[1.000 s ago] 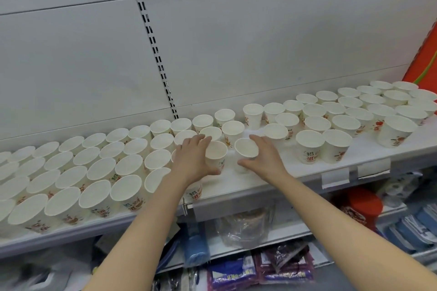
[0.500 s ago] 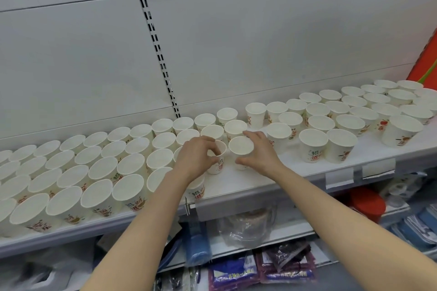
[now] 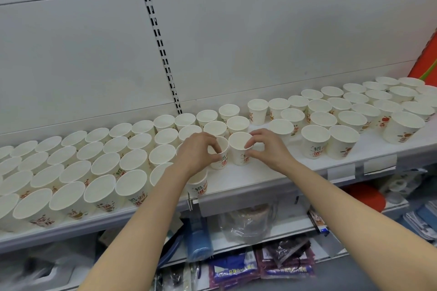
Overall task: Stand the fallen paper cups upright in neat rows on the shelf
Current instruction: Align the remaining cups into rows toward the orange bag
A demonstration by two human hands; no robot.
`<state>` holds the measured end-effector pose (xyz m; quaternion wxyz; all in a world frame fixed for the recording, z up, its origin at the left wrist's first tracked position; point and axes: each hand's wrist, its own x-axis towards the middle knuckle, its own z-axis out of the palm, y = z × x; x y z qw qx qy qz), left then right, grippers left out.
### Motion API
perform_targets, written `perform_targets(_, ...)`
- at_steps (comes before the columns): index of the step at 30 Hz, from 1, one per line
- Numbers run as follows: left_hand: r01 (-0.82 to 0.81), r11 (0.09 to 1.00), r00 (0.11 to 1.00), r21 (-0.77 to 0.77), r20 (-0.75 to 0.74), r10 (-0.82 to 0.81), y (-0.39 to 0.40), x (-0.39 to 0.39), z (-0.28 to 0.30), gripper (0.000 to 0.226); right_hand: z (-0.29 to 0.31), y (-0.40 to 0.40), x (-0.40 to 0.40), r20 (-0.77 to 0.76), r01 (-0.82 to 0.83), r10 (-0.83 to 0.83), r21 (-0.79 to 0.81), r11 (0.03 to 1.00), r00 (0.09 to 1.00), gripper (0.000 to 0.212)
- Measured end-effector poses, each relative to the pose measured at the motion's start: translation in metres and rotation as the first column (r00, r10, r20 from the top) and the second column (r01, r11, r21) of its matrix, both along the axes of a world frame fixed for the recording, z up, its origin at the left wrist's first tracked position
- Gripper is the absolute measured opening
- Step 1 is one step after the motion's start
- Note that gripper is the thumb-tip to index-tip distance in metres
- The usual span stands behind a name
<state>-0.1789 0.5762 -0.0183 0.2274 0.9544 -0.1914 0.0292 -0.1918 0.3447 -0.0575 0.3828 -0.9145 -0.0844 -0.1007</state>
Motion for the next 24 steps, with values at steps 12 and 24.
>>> perform_targets(12, 0.009, 0.99, 0.998, -0.142, 0.059, 0.0, -0.004, 0.008, 0.011, 0.031, 0.01, -0.003, -0.017, 0.162, 0.103, -0.104, 0.018, 0.995, 0.981, 0.042)
perform_targets(24, -0.012, 0.994, 0.989, 0.113, 0.15, -0.005, -0.109, 0.111, 0.042, 0.018, 0.071, -0.116, 0.092, 0.022, 0.273, -0.272, -0.152, 0.95, 0.962, 0.01)
